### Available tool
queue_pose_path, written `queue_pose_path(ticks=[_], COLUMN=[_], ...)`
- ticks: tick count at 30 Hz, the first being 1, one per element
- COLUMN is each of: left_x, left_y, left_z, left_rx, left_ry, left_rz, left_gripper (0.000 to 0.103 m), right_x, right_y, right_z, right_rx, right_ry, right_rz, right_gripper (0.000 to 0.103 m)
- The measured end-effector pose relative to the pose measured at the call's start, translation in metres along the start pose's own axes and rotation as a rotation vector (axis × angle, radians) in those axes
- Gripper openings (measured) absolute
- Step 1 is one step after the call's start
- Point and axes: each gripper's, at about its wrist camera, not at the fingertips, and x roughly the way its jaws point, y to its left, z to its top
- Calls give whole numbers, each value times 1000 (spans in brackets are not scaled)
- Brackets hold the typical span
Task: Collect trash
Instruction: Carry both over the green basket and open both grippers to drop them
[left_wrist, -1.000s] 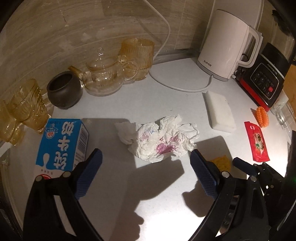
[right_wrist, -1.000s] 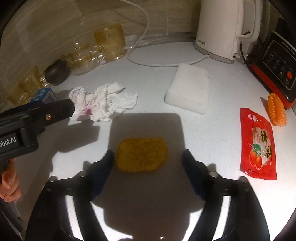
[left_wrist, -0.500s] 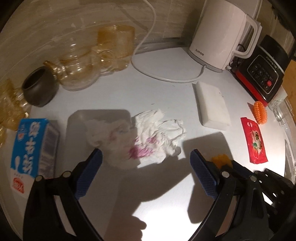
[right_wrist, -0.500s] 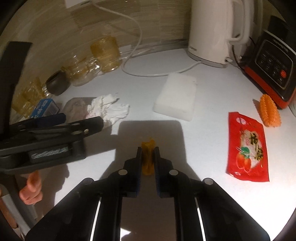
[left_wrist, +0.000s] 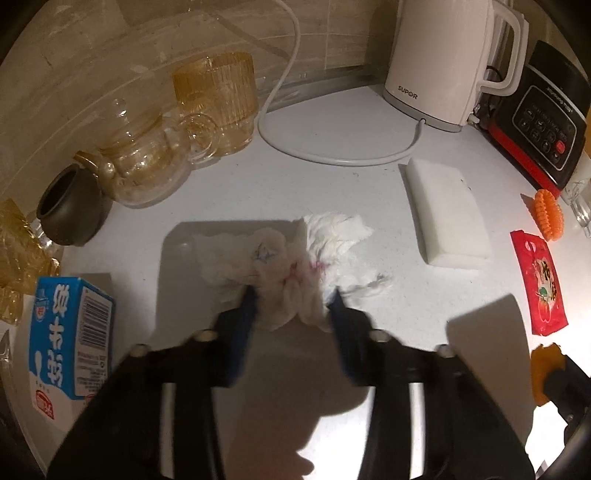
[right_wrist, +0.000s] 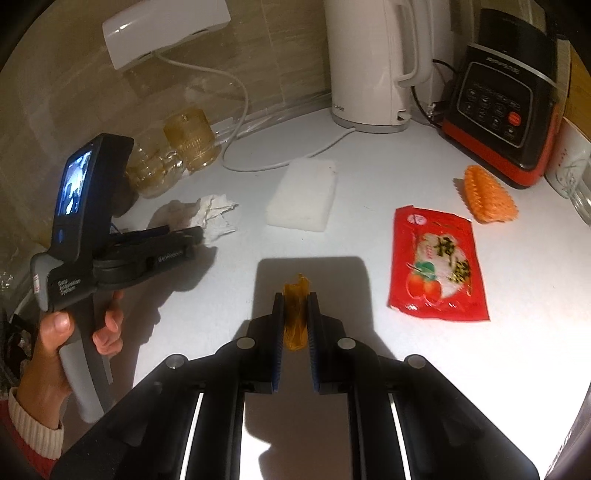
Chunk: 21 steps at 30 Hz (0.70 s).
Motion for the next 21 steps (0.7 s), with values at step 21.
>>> queue_pose_path(ticks=[21], left_x=[-167], left_y=[-76], left_z=[-124], left_rx=[156], left_ry=[-63], left_rz=[-128], left_gripper=[20], right_x=[-148], right_y=[-25], right_z=[-104], right_rx=[18], right_ry=[-25], right_rz=[-51], right_gripper=[13])
